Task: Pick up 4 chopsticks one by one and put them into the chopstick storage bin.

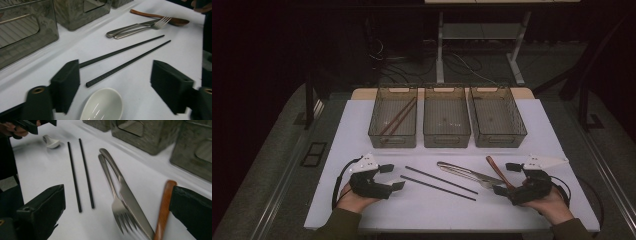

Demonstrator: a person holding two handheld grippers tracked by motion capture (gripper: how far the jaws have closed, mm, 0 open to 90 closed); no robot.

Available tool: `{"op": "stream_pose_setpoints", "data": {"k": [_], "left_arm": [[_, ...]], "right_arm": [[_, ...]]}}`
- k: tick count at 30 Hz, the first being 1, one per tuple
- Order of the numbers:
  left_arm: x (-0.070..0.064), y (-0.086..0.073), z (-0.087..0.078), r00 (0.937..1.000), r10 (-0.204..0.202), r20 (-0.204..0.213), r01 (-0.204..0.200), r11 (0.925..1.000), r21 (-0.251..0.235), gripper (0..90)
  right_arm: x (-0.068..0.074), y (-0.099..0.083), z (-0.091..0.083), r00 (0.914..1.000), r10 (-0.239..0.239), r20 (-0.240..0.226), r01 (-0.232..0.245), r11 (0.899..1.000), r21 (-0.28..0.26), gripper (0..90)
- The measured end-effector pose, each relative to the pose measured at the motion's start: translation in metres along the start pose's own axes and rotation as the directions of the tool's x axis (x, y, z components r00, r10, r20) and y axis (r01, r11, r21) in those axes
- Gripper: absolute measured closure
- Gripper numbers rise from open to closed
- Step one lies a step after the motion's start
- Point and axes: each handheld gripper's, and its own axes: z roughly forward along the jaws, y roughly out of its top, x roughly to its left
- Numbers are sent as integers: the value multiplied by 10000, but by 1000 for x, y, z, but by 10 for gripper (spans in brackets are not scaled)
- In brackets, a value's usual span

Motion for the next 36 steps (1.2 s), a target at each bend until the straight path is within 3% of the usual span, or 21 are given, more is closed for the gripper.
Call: {"op": "stream_pose_setpoints", "data": {"k": [10,18,27,36], "left_arm": [[-5,-1,1,9992,229,-339,-237,9994,-233,18],[-5,-1,4,9994,246,-230,-249,9996,-152,0],[-8,-2,9,9988,450,-173,-450,9990,53,0],[-11,-1,11,9979,647,83,-648,9978,156,0]], "right_arm": [[11,25,37,9941,-694,-832,774,9923,964,208],[19,38,65,9849,-1091,-1342,1297,9791,1564,417],[29,47,95,9770,-1586,-1427,1870,9584,2155,555],[37,47,124,9697,-1717,-1735,2140,9399,2661,746]]}}
